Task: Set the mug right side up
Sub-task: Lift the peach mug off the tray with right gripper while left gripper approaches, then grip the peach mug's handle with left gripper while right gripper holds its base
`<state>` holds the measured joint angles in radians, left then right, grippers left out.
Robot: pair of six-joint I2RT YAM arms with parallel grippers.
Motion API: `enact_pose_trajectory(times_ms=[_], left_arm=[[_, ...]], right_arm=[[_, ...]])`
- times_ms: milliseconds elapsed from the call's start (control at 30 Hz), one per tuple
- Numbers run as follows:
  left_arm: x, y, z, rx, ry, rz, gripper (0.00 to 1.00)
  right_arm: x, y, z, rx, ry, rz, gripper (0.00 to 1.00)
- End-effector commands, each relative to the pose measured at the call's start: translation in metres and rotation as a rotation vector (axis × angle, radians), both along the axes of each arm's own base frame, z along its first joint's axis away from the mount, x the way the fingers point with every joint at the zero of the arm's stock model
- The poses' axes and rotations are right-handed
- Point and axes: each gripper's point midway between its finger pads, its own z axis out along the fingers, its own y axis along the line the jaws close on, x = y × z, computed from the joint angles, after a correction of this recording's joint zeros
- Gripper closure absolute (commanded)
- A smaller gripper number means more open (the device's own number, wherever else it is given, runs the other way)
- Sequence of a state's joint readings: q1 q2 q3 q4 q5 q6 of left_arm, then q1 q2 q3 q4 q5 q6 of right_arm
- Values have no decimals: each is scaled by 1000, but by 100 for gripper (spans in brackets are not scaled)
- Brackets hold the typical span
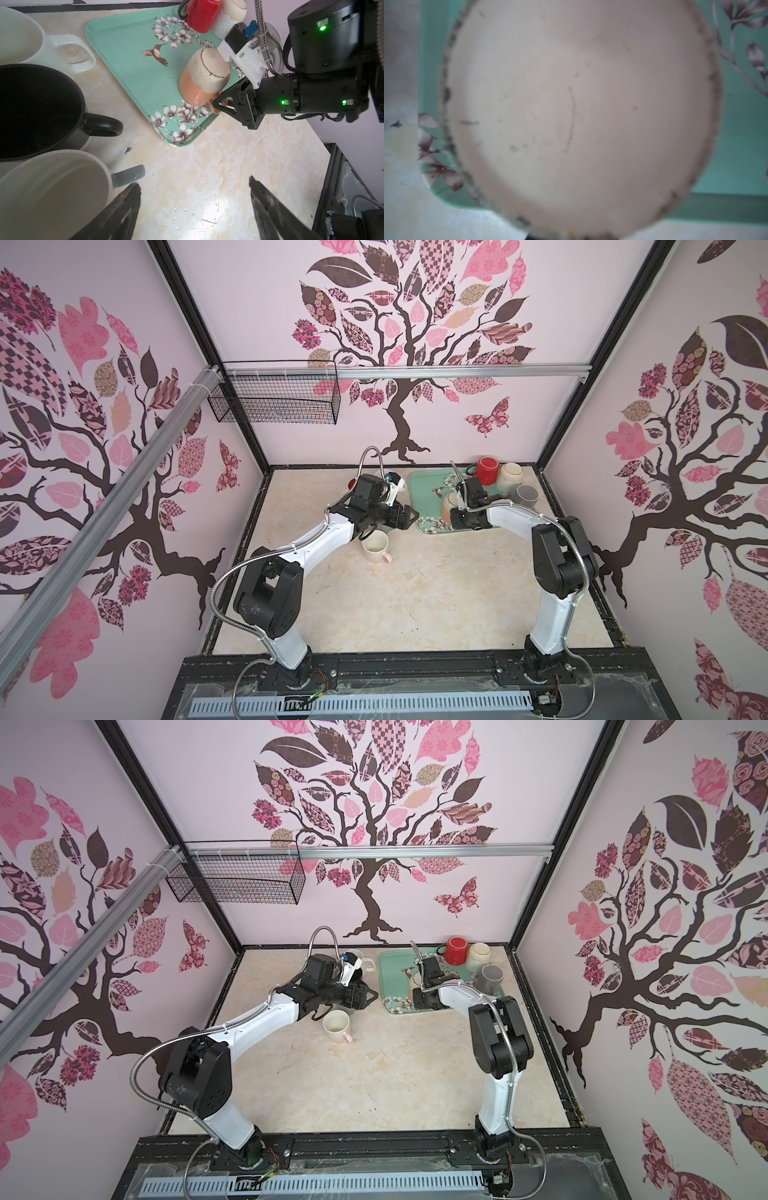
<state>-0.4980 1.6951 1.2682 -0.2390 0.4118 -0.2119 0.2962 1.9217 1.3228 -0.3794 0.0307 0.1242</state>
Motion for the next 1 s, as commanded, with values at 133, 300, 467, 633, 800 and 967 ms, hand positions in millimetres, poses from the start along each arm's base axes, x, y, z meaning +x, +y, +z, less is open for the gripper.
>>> enact_pose_trajectory(times_ms=[133, 300, 467, 633, 800, 967], left_arm=[[-5, -3, -10, 3, 25, -16, 17], [-5, -3, 1, -10, 10, -10, 19], [-7, 6, 24, 1, -34, 18, 21], [-13, 14, 63, -34, -107, 50, 21], [-24, 19, 107, -147, -188, 71, 21], [-34, 9, 125, -293, -142, -29, 21]], right_arm=[[13, 1, 50, -7, -121, 24, 100], [13, 9, 94, 67, -248, 44, 100], [7, 23, 155, 227, -432, 63, 100], [-10, 41, 217, 462, -613, 100, 100], [-30, 61, 271, 720, -697, 162, 100], [-50, 79, 317, 957, -734, 250, 100]])
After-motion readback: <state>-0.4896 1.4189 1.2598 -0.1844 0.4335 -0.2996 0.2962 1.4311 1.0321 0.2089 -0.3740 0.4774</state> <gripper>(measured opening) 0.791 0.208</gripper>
